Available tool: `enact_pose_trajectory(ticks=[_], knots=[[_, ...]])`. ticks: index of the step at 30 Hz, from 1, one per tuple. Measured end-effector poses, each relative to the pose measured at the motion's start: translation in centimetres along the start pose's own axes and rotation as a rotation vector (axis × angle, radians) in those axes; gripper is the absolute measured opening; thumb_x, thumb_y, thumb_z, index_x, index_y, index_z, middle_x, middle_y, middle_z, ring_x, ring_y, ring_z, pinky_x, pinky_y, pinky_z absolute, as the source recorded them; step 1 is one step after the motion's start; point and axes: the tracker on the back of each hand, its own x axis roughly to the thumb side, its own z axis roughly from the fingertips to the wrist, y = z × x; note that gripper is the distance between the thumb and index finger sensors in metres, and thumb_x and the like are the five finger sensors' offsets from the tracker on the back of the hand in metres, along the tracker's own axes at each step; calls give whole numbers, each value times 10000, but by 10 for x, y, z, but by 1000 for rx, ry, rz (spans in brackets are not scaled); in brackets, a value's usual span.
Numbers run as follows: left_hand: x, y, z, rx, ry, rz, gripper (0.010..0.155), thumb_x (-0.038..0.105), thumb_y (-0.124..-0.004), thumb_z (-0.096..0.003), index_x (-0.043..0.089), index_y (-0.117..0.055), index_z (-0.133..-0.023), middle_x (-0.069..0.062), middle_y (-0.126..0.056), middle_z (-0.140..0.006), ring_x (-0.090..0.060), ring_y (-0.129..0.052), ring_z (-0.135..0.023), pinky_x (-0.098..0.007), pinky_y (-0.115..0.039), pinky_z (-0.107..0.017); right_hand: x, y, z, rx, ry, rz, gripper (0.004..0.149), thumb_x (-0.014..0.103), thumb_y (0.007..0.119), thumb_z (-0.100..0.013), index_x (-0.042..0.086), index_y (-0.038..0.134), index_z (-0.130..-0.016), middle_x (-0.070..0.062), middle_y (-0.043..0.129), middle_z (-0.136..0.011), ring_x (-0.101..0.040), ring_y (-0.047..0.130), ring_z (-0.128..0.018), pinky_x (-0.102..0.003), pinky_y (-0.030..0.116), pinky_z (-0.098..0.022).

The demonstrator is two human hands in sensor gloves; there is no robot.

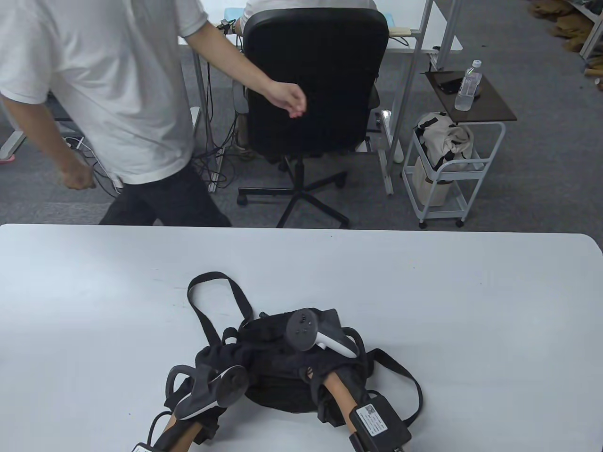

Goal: Pull shoulder strap to tighten

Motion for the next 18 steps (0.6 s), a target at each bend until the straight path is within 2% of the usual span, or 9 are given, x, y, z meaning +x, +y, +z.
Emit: enact_pose_trajectory(ticks=[2, 4, 7, 9, 11, 14, 18], knots=[[-3, -1, 1, -7, 0, 7, 647, 536, -681, -461, 268, -663, -1050, 3, -793, -1035, -238, -878, -933, -550, -687, -743, 3, 11, -13, 104, 62, 37, 765, 581, 745, -446, 144, 622, -1062, -190, 478, -1111, -490, 536, -888, -704, 408, -698], [-5, -1, 0, -12, 3, 23, 644, 536, -680, -463, 271, -662, -1050, 3, -793, -1036, -240, -878, -934, -552, -685, -744, 2, 18, -20, 133, 99, 74, 791, 583, 768, -428, 135, 611, -1061, -185, 468, -1104, -483, 531, -878, -691, 416, -700], [-4, -1, -1, -16, 4, 31, 644, 535, -681, -463, 269, -661, -1049, 1, -792, -1036, -240, -876, -935, -552, -682, -745, 0, 25, -26, 136, 103, 74, 711, 542, 797, -436, 131, 631, -991, -177, 491, -1064, -470, 541, -849, -676, 433, -694], [-3, -2, -1, -17, 0, 18, 644, 536, -681, -462, 270, -663, -1048, 2, -795, -1034, -238, -877, -934, -552, -684, -744, 2, 28, -27, 154, 72, 60, 611, 506, 808, -450, 129, 698, -919, -176, 516, -1040, -460, 556, -831, -668, 446, -690], [-3, -3, -1, -18, -1, 19, 645, 536, -681, -462, 270, -661, -1049, 2, -793, -1035, -239, -878, -934, -552, -685, -744, 3, 27, -26, 159, 42, 35, 429, 424, 816, -482, 156, 792, -816, -165, 547, -1017, -452, 576, -815, -662, 459, -687], [-5, -3, -1, -23, 4, 28, 643, 536, -679, -462, 272, -659, -1048, 7, -794, -1034, -236, -879, -934, -550, -686, -743, 3, 20, -21, 182, -23, -39, 379, 394, 828, -495, 148, 820, -783, -164, 545, -1023, -455, 577, -821, -664, 460, -688], [-10, -4, -1, -32, 21, 48, 644, 533, -679, -462, 271, -655, -1049, 5, -787, -1039, -238, -876, -937, -551, -684, -745, 1, 1, -7, 157, -222, -238, 355, 380, 853, -493, 132, 857, -747, -157, 582, -1059, -460, 618, -869, -666, 506, -687]])
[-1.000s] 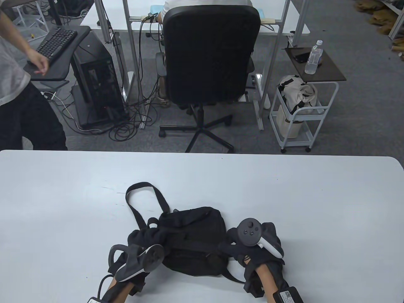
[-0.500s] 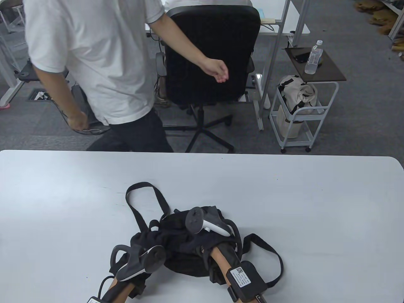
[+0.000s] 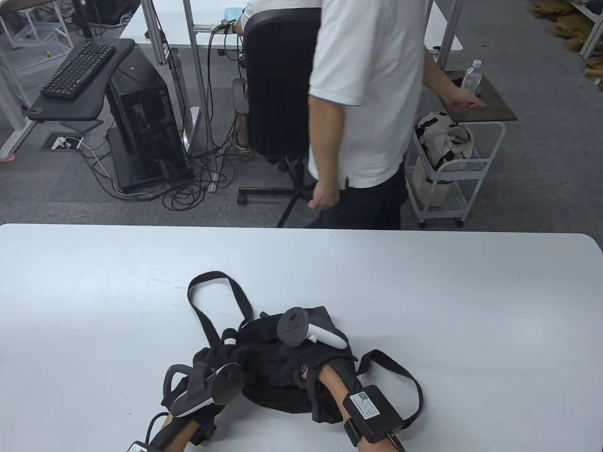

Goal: Pull shoulder strap to tighten

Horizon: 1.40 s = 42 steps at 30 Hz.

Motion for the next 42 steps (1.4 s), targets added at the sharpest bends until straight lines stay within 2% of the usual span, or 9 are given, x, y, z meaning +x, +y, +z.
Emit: enact_pose_trajectory(ticks=[7, 15, 20, 23, 25, 31, 37, 40, 42], knots=[[1, 2, 0, 8, -17, 37, 651, 532, -673, -458, 270, -649, -1054, 6, -786, -1041, -238, -874, -940, -551, -682, -747, -4, -11, 10, -70, -184, -179, 358, 359, 908, -471, 64, 917, -673, -114, 799, -982, -348, 915, -804, -493, 806, -622], [1, 0, 0, -9, -25, 34, 649, 529, -674, -458, 274, -645, -1054, 7, -781, -1046, -237, -868, -947, -552, -676, -752, -16, -5, 1, 12, -133, -281, 383, 385, 965, -435, 72, 931, -653, -132, 896, -880, -184, 1109, -458, -302, 1006, -311], [-1, 0, 0, -23, -35, 3, 649, 531, -673, -456, 283, -643, -1055, 18, -776, -1051, -239, -861, -957, -558, -669, -756, -19, -5, 4, 100, -23, -243, 473, 333, 945, -458, 87, 840, -848, -193, 840, -923, -128, 1079, -346, -256, 982, -218], [-4, 5, 0, -6, -25, -67, 640, 528, -663, -459, 286, -655, -1052, 20, -779, -1053, -252, -833, -984, -581, -642, -765, -23, -8, 6, 68, 28, -185, 600, 395, 883, -485, 138, 723, -1002, -115, 980, -737, -85, 1077, -234, -223, 974, -116], [-6, 7, 0, 10, -37, -49, 641, 535, -656, -460, 288, -658, -1052, 24, -784, -1049, -254, -835, -982, -580, -646, -760, -27, -10, 7, 77, 52, -208, 620, 450, 869, -472, 98, 779, -974, -98, 1040, -608, -73, 1072, -169, -223, 965, -62], [-4, 1, -2, -38, -39, -92, 639, 528, -645, -465, 280, -660, -1053, 18, -785, -1049, -260, -834, -984, -585, -644, -759, -27, -8, 14, 177, 39, -128, 607, 251, 951, -459, 146, 707, -1005, -55, 940, -736, -149, 1009, -405, -312, 925, -290], [-5, 4, -1, -35, -33, -84, 636, 528, -637, -467, 287, -660, -1056, 20, -785, -1051, -268, -821, -995, -602, -631, -762, -24, -16, 22, 62, 103, -3, 557, 382, 936, -448, 98, 828, -915, -23, 1038, -512, -56, 1033, -177, -227, 937, -80], [-6, 2, -1, -48, -25, -144, 633, 524, -637, -468, 286, -662, -1054, 19, -787, -1049, -264, -828, -992, -593, -640, -762, -25, -15, 26, 179, 87, -41, 566, 219, 937, -466, 142, 728, -986, -74, 942, -734, -176, 1020, -421, -339, 927, -304], [-7, 2, -1, -54, -30, -93, 636, 521, -638, -467, 281, -660, -1056, 13, -790, -1044, -267, -831, -984, -588, -648, -757, -27, -14, 28, 170, 59, -58, 562, 213, 936, -465, 144, 724, -982, -73, 931, -737, -175, 1010, -423, -333, 920, -305]])
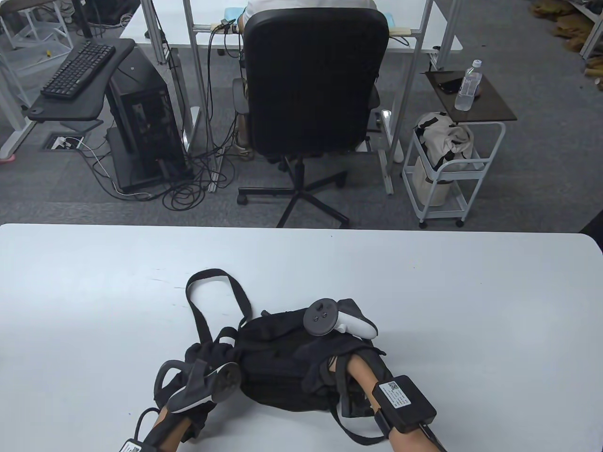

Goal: Pull shoulder strap to tighten

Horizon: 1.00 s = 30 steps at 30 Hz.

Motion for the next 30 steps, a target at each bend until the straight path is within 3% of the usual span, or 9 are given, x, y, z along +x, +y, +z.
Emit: enact_pose_trajectory(ticks=[4, 8, 13, 18, 22, 24, 26, 28, 30], knots=[[0, 2, 0, 6, 0, 8, 639, 522, -635, -467, 279, -657, -1058, 10, -795, -1035, -260, -842, -961, -554, -678, -742, -7, -7, 8, -100, 81, 73, 477, 376, 930, -455, 113, 875, -850, -11, 1043, -492, -51, 1041, -166, -226, 941, -59], [-1, 0, 0, -4, 9, -38, 636, 520, -637, -468, 278, -659, -1055, 11, -799, -1030, -247, -858, -943, -530, -701, -731, -9, -7, 15, -11, 42, 38, 525, 220, 932, -466, 160, 748, -954, -50, 941, -731, -175, 1022, -432, -340, 925, -314], [-3, 0, -1, 2, 8, 10, 639, 519, -638, -467, 275, -658, -1057, 7, -800, -1025, -247, -852, -939, -537, -694, -728, -15, -10, 21, -107, 90, 88, 455, 367, 917, -464, 133, 865, -851, -14, 1022, -515, -61, 1029, -190, -233, 929, -84], [-6, -1, -1, -9, 8, 24, 638, 518, -646, -467, 275, -660, -1056, 7, -802, -1024, -250, -856, -936, -539, -694, -727, -18, -9, 27, 8, 65, 54, 472, 239, 929, -470, 184, 788, -918, -46, 956, -686, -156, 1020, -386, -315, 925, -261], [-5, 1, -1, 0, 8, 26, 641, 521, -641, -466, 275, -657, -1058, 10, -800, -1025, -254, -849, -942, -543, -688, -730, -24, -13, 32, -69, 129, 61, 415, 387, 905, -478, 191, 886, -844, -13, 1034, -473, -61, 1026, -154, -228, 919, -46], [-5, 0, -1, 0, 6, 25, 637, 518, -646, -467, 274, -661, -1056, 6, -800, -1026, -255, -848, -943, -544, -687, -730, -25, -14, 34, -45, 128, 54, 426, 380, 918, -468, 192, 883, -849, -19, 1032, -505, -82, 1039, -189, -250, 930, -80], [-9, -1, 0, -7, 23, -16, 638, 527, -637, -466, 286, -655, -1057, 23, -801, -1026, -241, -853, -945, -536, -693, -734, -25, -14, 37, -34, 113, 74, 434, 250, 923, -474, 204, 824, -894, -43, 968, -672, -161, 1028, -382, -325, 926, -262], [-9, -2, -1, -16, 19, 40, 639, 517, -646, -468, 274, -655, -1060, 7, -797, -1028, -259, -843, -948, -551, -679, -733, -27, -12, 40, -17, 90, 60, 441, 255, 914, -479, 188, 808, -901, -47, 955, -663, -139, 1014, -364, -303, 919, -243], [-9, 0, 0, 3, 11, 37, 641, 525, -639, -466, 282, -656, -1059, 16, -801, -1025, -252, -843, -950, -550, -678, -735, -31, -14, 43, -60, 177, 91, 417, 365, 883, -493, 156, 857, -853, -18, 1002, -516, -85, 1009, -206, -252, 905, -94]])
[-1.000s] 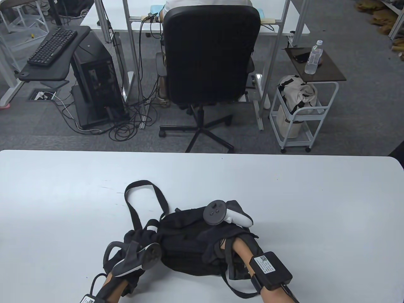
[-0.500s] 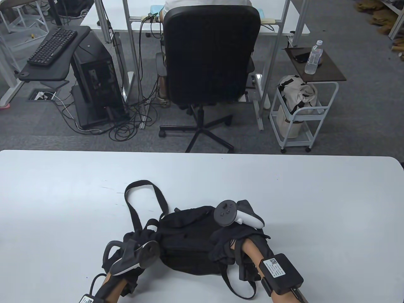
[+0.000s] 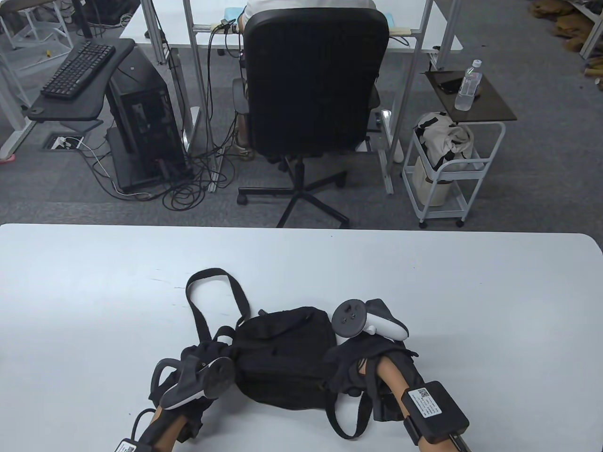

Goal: Pull shoulder strap to tighten

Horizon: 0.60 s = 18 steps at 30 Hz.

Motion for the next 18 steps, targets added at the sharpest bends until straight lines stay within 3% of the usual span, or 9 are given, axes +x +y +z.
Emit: enact_pose_trajectory(ticks=[2, 4, 6, 10, 14, 18], knots=[[0, 2, 1, 7, 3, -11, 642, 527, -640, -465, 285, -655, -1059, 18, -799, -1027, -255, -838, -956, -555, -672, -738, -4, -2, 2, -25, 35, 47, 448, 438, 883, -472, 159, 887, -822, -4, 1016, -480, -70, 1014, -174, -243, 908, -67], [-4, -1, 1, -5, 24, -45, 638, 522, -643, -467, 281, -658, -1057, 17, -801, -1026, -253, -838, -957, -552, -673, -740, -4, -2, 5, -40, -21, 20, 441, 345, 906, -475, 184, 827, -877, -33, 974, -630, -145, 1031, -348, -316, 925, -226], [-6, -2, 1, -10, 14, -2, 640, 522, -645, -467, 279, -659, -1059, 13, -801, -1026, -258, -838, -956, -560, -670, -736, -7, 0, 7, -28, -39, 1, 439, 341, 908, -475, 187, 824, -877, -17, 974, -609, -111, 1024, -319, -282, 924, -198], [-9, 2, 3, 3, 20, 6, 645, 533, -638, -466, 290, -657, -1063, 25, -802, -1027, -263, -824, -968, -573, -659, -739, -28, -2, 12, -52, 66, -15, 611, 559, 871, -431, 124, 875, -859, -8, 1019, -477, -55, 1026, -176, -224, 915, -60], [-7, 1, 2, -11, 27, -17, 638, 525, -645, -467, 289, -660, -1059, 24, -800, -1033, -264, -821, -975, -571, -657, -742, -33, 4, 11, -49, 16, -63, 744, 587, 820, -425, 98, 759, -982, -70, 996, -623, -130, 1058, -320, -289, 952, -177], [-9, -3, 3, -39, 20, -24, 643, 546, -664, -467, 292, -665, -1058, 22, -793, -1047, -266, -825, -979, -562, -661, -744, -46, 9, 6, -111, -56, -301, 767, 536, 766, -475, 67, 621, -1064, -151, 912, -801, -274, 1037, -503, -421, 929, -342]])
